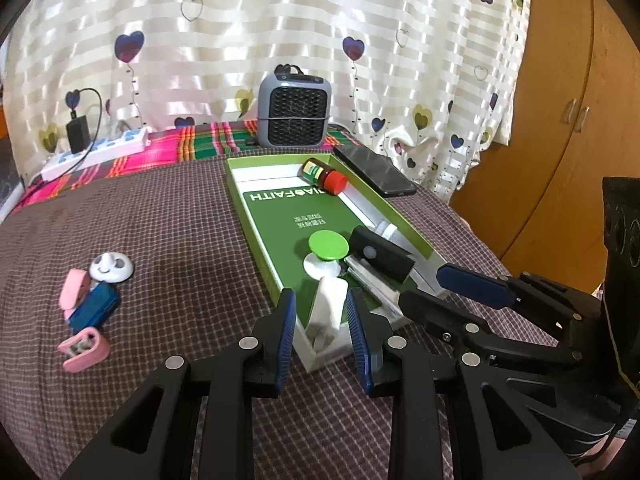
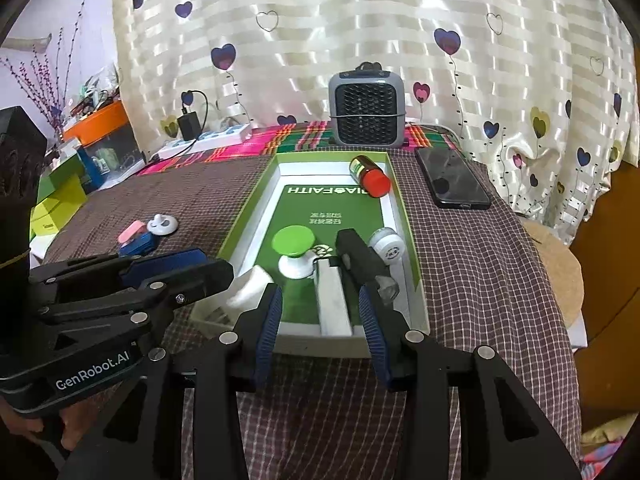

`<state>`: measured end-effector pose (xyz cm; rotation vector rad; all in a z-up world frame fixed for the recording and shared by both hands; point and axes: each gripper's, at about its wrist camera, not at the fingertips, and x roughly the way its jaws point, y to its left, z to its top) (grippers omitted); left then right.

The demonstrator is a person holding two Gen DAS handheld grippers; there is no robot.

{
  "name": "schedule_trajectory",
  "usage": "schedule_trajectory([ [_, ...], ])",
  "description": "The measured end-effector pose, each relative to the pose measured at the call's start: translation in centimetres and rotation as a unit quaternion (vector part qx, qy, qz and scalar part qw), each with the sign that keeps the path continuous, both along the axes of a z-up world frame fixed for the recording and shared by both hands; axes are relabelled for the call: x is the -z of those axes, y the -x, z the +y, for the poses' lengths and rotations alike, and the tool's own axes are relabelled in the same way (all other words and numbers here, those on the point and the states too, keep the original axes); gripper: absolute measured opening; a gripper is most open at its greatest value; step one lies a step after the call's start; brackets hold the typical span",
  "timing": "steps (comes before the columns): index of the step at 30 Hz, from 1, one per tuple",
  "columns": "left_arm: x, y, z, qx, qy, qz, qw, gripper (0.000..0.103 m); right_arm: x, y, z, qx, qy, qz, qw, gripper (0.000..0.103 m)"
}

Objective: Organize rigid objects

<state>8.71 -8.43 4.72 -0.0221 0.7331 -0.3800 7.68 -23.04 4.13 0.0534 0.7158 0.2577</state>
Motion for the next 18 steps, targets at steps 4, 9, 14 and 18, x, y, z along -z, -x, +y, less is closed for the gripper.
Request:
schedule_trajectory([
  [4, -0.6, 1.5, 0.6, -0.006, -0.003, -0.006, 1.0000, 0.025, -0.6, 1.2, 0.6, -0.007, 0.002, -0.007, 1.000, 0.042],
  [9, -1.1, 2.9, 1.2, -0.012, -0.007, -0.008, 0.9999, 0.025, -1.2, 2.7, 1.4, -0.013, 0.004, -0.013, 1.000, 0.042],
  [14, -1.2, 4.1, 1.8, -0.019, -0.010, -0.008, 0.9997, 0.025, -1.5, 3.8, 2.1, -0.021, 0.007, -0.016, 1.000, 0.042],
  [18, -0.9, 4.9, 2.1, -0.021, -0.010, -0.004, 0.9997, 0.025, -1.6, 4.6, 2.6, -0.027, 0.011, -0.017, 0.999, 0.042],
])
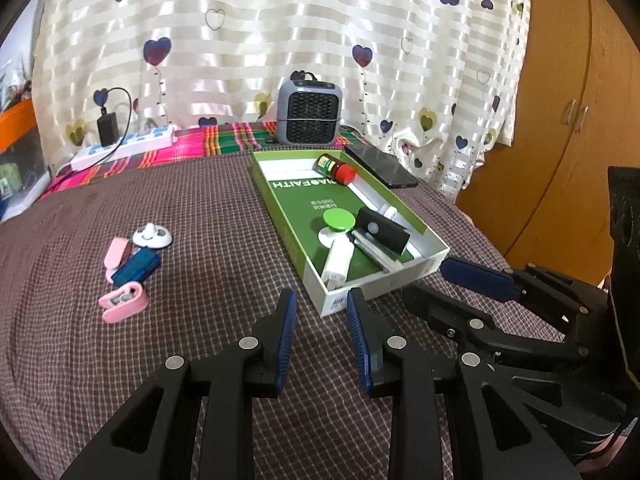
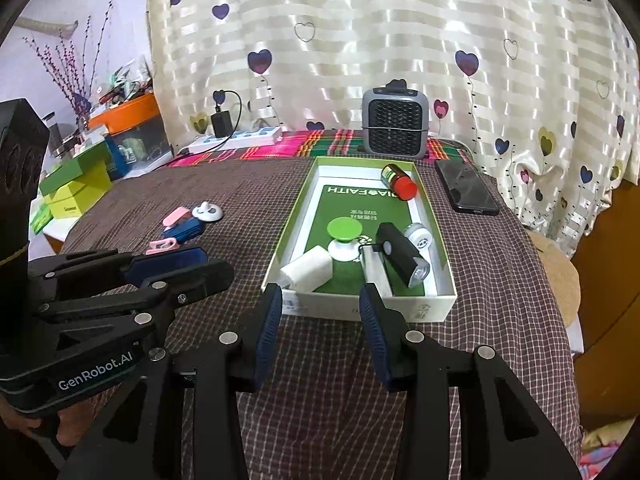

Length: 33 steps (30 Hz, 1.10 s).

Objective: Organize rigid objects

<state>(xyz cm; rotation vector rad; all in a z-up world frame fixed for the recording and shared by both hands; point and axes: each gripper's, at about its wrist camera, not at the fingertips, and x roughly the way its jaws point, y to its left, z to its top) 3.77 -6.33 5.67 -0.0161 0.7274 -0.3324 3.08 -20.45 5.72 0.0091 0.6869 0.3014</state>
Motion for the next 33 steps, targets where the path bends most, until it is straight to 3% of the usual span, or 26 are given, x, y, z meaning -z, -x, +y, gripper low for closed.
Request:
schedule_trajectory([
  [33, -0.1, 2.9, 1.8, -0.024, -0.002, 0.001, 0.9997, 0.025, -0.5, 2.5, 2.2, -0.032, 0.011, -0.007, 0.999, 0.042],
])
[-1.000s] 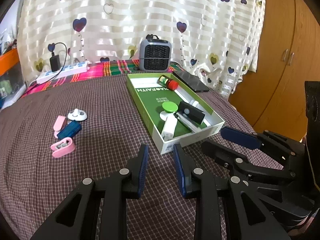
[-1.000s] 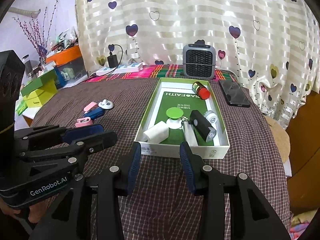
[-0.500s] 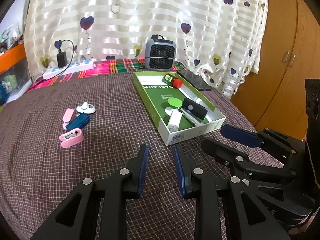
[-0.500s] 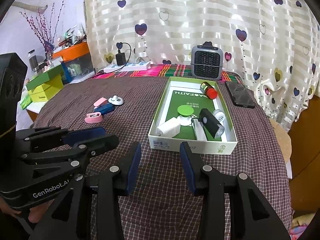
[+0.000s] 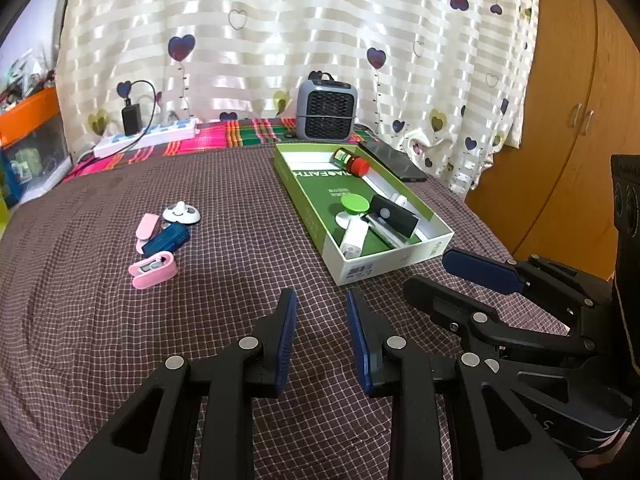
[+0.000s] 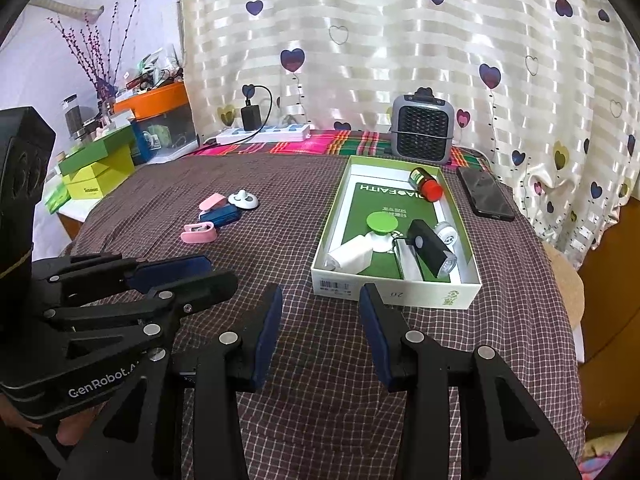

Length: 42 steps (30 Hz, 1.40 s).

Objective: Organize rigid objects

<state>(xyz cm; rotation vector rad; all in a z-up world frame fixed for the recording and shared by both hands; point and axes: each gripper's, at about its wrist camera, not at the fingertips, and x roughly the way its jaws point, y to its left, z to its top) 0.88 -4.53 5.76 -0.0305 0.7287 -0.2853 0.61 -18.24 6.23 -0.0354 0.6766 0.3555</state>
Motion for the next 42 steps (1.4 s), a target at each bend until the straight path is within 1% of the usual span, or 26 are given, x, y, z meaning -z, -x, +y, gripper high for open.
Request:
schedule_trajectory([
  [14, 0.0, 0.1, 0.5, -0.004, 0.002, 0.000, 1.0000, 0.025, 0.0, 0.0, 0.6, -0.006, 0.005, 0.000, 1.000, 0.042],
  [26, 0.8, 0.1, 1.6, -0.010, 0.004, 0.003, 0.9999, 0.025, 0.4, -0.2, 1.2, -0.015, 0.007, 0.006, 1.000, 0.042],
  [42, 2.3, -1.1, 5.9, -0.059, 0.015, 0.020, 0.9980, 0.025, 1.4, -1.1, 3.3, -0.038, 0.007, 0.021, 0.999, 0.042],
])
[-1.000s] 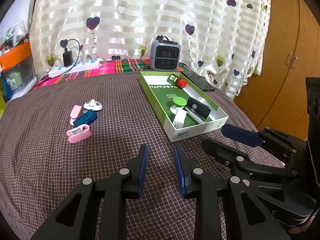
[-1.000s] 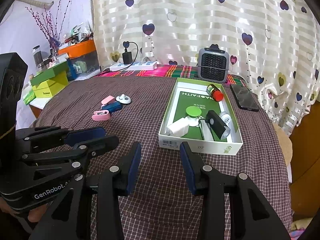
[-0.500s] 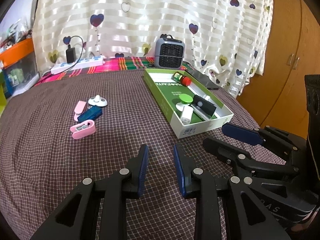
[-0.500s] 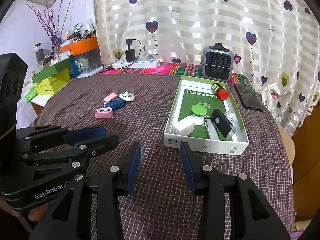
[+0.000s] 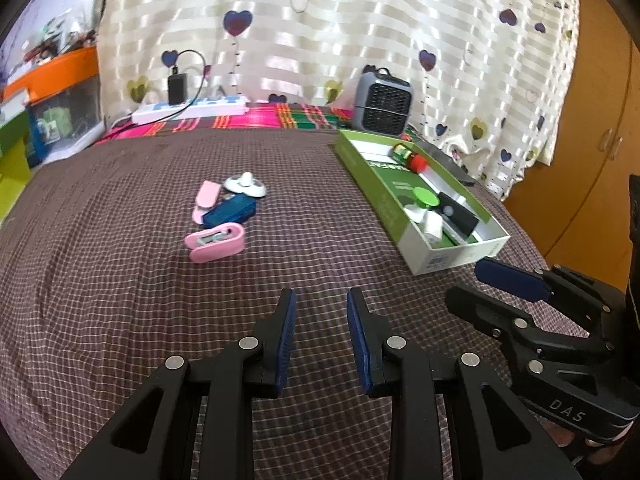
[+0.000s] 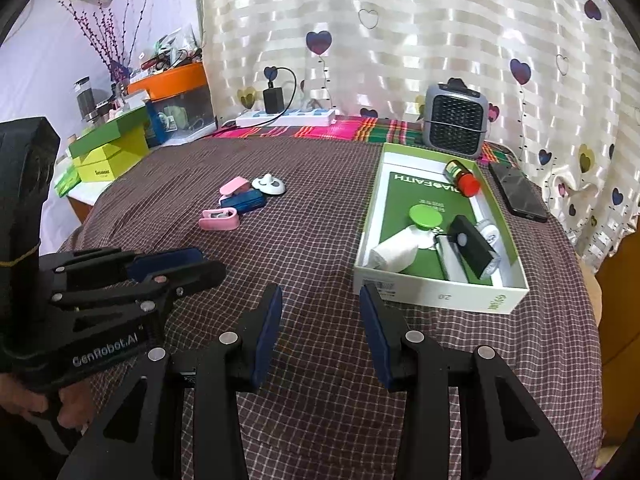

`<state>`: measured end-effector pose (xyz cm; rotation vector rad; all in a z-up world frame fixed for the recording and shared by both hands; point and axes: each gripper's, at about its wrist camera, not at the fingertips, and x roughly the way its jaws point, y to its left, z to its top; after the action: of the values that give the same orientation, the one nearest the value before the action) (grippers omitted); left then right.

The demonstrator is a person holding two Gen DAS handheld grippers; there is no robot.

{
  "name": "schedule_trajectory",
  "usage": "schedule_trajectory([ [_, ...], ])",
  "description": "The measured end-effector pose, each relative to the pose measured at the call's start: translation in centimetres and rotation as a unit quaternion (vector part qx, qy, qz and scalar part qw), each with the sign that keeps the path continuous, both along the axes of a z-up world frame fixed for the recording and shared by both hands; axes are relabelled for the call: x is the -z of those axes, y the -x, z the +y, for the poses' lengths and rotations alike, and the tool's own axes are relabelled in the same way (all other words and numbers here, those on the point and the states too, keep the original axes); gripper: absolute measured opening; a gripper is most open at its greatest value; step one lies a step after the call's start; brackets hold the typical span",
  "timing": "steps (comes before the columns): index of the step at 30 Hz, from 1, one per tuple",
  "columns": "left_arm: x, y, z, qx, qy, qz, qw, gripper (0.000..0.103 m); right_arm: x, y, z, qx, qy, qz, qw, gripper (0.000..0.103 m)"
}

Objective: Organize rigid objects
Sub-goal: 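Move the left gripper toward the pink clip on the bed cover, then grasp the pink clip with the left gripper while the right gripper grasps the grey round gadget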

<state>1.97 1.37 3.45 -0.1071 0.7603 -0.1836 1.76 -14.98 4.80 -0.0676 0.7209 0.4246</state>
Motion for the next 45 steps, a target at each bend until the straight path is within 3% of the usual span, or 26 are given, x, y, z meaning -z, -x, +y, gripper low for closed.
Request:
schedule_trajectory([
  [10, 0.3, -0.9, 2.9, -0.033, -0.003, 0.001, 0.9995, 0.026, 0.4, -0.2, 0.4, -0.004, 0.002, 0.006, 1.000, 0.042],
  [20, 0.8, -4.5, 5.8, -0.034, -0.025, -0.009, 0.9991, 0.036, 0.8, -0.4, 0.3, -0.006, -0.001, 0.011, 1.000, 0.042],
  [23, 1.1, -6.0, 6.7, -0.019, -0.023, -0.013, 0.9995, 0.042, 0.8, -0.4, 0.3, -0.005, -0.001, 0.011, 1.000, 0.042],
  [29, 2.7, -9.1, 6.9, 0.014, -0.024, 0.023, 0.9993, 0.043, 1.0, -0.9, 0.5, -0.006, 0.002, 0.015, 1.000, 0.042],
  [35, 2.8, -8.3, 5.3, 0.078, -0.014, 0.025, 0.9965, 0.043, 1.1, -1.4, 1.0, -0.011, 0.009, 0.017, 1.000, 0.042],
  [40, 2.8, -8.2, 4.5, 0.089, -0.011, 0.025, 0.9957, 0.043, 1.0, -2.0, 2.0, -0.017, 0.017, 0.018, 1.000, 0.042],
  [42, 3.2, -8.7, 4.2, 0.082, -0.013, 0.040, 0.9957, 0.041, 0.9, -2.4, 2.6, -0.020, 0.020, 0.017, 0.999, 0.042],
  [44, 3.6, -9.0, 4.3, 0.067, -0.015, 0.050, 0.9964, 0.024, 0.8, -2.7, 3.0, -0.021, 0.021, 0.016, 0.999, 0.042],
  [45, 3.6, -9.1, 4.6, 0.064, -0.007, 0.052, 0.9966, 0.022, 0.8, -2.9, 3.2, -0.021, 0.022, 0.015, 0.999, 0.042],
])
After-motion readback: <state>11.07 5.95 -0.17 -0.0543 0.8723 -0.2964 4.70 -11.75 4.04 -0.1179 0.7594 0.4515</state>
